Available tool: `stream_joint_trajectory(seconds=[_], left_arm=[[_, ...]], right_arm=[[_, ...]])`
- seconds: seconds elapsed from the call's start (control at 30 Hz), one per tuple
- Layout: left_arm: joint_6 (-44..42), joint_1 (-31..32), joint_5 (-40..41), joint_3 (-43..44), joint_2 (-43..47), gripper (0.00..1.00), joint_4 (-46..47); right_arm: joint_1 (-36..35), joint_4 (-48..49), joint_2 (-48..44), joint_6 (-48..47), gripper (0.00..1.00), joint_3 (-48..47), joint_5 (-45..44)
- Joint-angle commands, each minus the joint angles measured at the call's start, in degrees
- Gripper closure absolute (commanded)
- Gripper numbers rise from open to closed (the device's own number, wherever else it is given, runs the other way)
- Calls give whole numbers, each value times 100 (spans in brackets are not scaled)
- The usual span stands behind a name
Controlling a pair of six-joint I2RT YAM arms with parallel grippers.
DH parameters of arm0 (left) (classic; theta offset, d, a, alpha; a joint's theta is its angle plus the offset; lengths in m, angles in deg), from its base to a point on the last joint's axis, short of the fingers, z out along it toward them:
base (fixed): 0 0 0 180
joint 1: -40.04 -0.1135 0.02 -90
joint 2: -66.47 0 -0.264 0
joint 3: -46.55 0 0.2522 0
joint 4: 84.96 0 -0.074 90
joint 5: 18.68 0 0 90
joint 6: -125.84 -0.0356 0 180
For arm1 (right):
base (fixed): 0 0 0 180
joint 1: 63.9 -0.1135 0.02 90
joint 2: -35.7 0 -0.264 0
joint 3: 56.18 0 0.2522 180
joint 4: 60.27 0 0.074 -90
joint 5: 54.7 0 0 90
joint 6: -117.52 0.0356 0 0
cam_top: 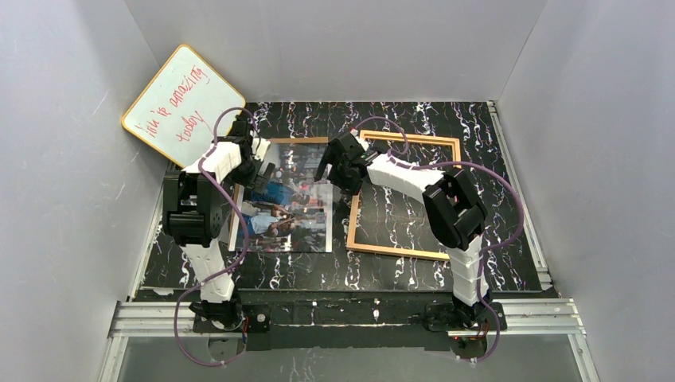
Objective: Put the photo into the frame
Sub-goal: Move the photo frame to the center of the board, then pick up the photo frame item at the center of the board.
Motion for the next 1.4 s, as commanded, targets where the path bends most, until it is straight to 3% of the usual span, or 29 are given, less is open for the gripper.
stream_joint_trajectory(seconds=[0.0, 0.6, 0.93, 1.37], left_arm=[[-67, 57, 323, -213, -101, 5, 106], [-150, 454, 841, -467, -289, 5, 236], [-503, 757, 1145, -743, -268, 5, 303], [-611, 838, 1245, -825, -294, 6, 310]], right_arm=[[-59, -286, 27, 224, 1, 57, -479], [-74, 448, 326, 431, 1, 515, -747], [286, 2459, -392, 945, 4, 1384, 341], [292, 3729, -1136, 1483, 16, 1971, 1155]])
